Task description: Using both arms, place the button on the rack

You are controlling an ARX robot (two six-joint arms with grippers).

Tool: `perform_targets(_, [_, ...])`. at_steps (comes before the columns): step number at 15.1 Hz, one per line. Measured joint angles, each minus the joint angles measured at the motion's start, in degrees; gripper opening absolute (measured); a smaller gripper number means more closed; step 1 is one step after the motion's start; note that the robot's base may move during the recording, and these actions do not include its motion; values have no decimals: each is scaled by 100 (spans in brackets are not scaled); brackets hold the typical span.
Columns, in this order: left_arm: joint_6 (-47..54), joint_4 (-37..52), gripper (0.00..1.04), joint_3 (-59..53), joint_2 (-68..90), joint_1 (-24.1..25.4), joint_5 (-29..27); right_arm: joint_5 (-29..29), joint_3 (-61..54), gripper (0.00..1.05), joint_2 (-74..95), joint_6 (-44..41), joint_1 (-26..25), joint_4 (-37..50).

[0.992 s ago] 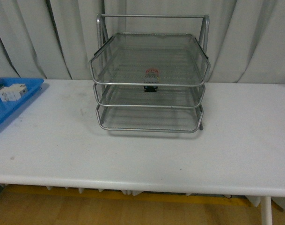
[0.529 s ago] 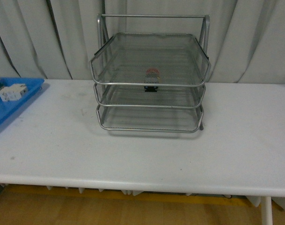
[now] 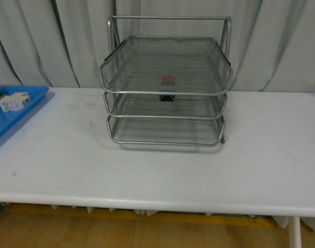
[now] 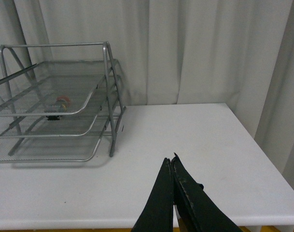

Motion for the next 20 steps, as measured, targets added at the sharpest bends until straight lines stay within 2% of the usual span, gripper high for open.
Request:
perform_targets(1, [0,0,98,0,0,0,0,0,0,2,-87,0,0,-74])
perform_targets(3, [0,0,98,0,0,0,-7,0,4,2,-966,0,0,-1121])
perform_targets(14, [2,0,98,0,0,0,0,2,4,2,-1058,-2,0,-1104])
perform_targets(17, [2,0,98,0,0,0,0,2,4,27,-1058,-7,0,-1104])
perform_targets(19, [2,0,98,0,0,0,0,2,4,35,-1058,-7,0,-1104])
perform_targets(20, [0,0,98,0,0,0,0,2,4,44,-1058,-7,0,-1104])
